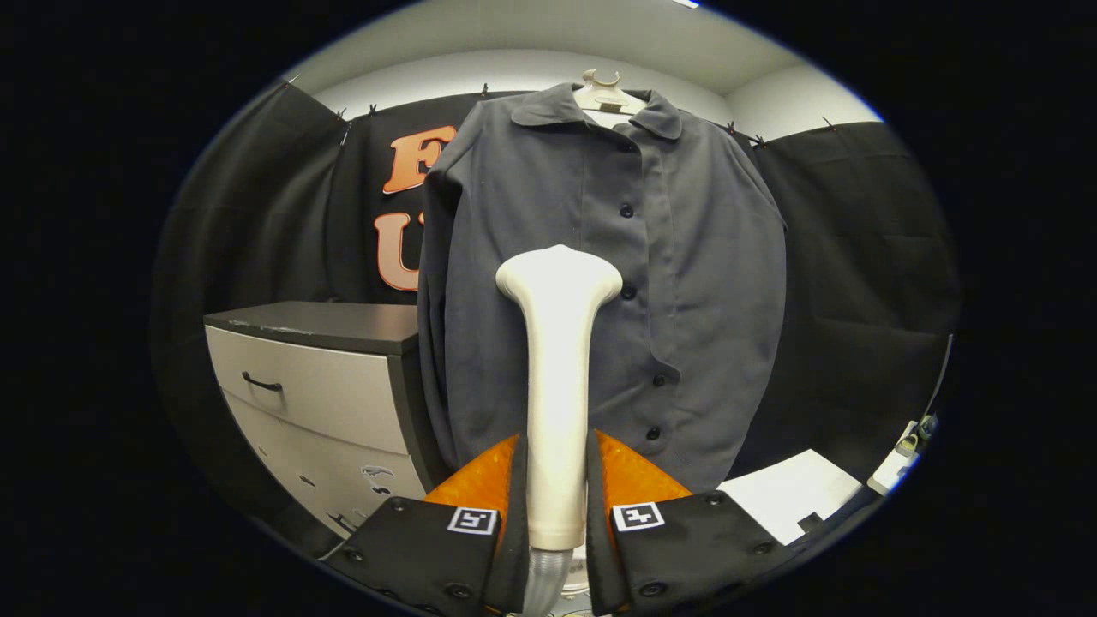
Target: Iron the clothes twice with a garment steamer, once on the left side and once on the right side.
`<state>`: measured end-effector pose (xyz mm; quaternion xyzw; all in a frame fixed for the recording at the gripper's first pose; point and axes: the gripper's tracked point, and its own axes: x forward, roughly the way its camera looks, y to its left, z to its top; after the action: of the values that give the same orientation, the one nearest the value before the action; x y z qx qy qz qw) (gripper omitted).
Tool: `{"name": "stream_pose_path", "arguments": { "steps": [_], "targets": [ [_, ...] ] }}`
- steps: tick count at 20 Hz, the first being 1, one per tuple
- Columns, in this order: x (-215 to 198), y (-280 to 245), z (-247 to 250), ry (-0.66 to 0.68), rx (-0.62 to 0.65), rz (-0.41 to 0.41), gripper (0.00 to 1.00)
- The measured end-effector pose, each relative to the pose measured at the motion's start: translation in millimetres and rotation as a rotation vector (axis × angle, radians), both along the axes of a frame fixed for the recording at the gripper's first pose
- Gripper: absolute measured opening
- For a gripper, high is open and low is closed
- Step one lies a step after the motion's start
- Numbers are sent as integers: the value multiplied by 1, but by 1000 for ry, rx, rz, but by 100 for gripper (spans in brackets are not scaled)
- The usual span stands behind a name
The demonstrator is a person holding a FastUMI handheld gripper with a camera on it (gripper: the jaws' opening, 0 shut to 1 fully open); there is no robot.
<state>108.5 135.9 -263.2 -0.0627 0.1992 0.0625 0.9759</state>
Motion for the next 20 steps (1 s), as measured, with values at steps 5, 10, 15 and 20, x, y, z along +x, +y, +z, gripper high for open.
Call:
{"name": "stream_pose_path", "arguments": {
  "steps": [5,10,15,20],
  "targets": [
    [-9,-9,-26,52,-25,-7,36],
    [-20,-16,-50,107,-42,-12,35],
    [-31,-21,-74,164,-60,-16,35],
    [-43,-26,-99,218,-72,-24,35]
  ]
}}
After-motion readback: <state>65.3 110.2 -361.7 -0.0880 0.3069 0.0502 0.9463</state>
